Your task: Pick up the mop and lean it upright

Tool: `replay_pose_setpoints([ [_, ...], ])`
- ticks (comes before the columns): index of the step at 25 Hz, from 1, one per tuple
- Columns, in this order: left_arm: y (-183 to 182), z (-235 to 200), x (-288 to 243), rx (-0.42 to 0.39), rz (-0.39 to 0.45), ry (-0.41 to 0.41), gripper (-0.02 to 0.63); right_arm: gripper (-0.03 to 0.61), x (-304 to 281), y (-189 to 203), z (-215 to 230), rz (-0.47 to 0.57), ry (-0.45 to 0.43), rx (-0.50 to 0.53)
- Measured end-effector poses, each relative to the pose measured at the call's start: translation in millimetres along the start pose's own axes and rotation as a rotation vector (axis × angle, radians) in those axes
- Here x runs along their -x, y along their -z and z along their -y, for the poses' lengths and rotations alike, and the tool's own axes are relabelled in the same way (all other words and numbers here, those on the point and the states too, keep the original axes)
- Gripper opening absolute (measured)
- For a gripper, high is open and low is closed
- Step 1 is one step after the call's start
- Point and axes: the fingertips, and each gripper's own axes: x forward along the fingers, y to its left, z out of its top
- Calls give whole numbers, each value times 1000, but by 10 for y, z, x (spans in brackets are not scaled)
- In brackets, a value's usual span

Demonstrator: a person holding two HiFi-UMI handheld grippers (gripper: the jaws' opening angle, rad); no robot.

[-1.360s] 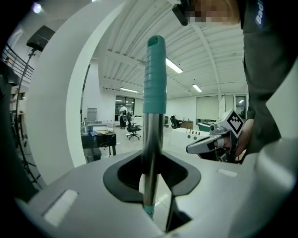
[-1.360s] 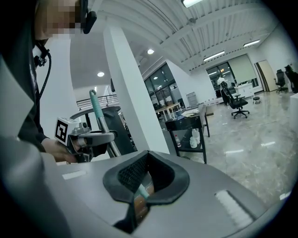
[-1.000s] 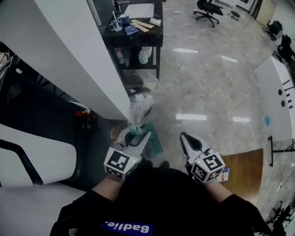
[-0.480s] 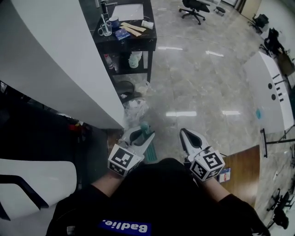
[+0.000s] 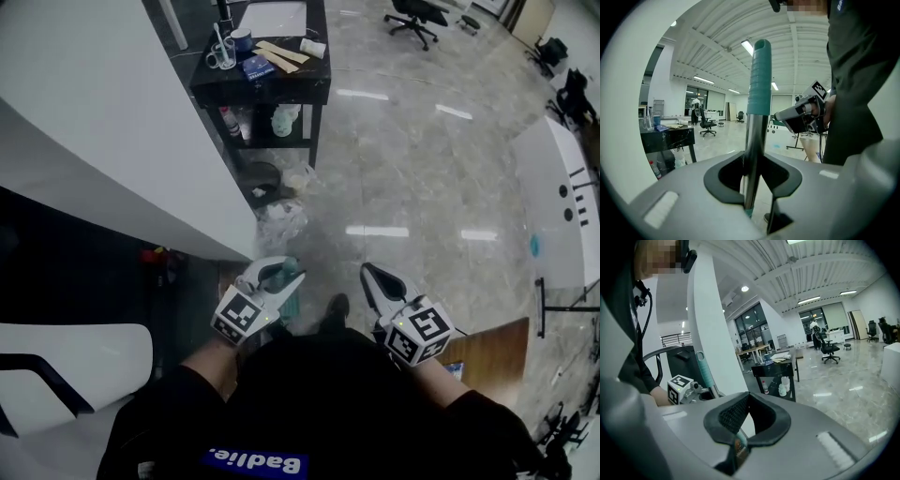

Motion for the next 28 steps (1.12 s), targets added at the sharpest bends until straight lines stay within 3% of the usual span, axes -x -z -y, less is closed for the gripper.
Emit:
replay_pose_setpoints([
  [11,307,-250,-218,-15,-29,-12,114,6,-118,93,140,-61,-39,0],
  [18,474,-282,-267,77,-61,-114,114,5,-92,118,222,-71,-19,-5],
  [28,466,-341,-450,25,-46,-4,114,5,-161,144,225,-94,-38,11],
])
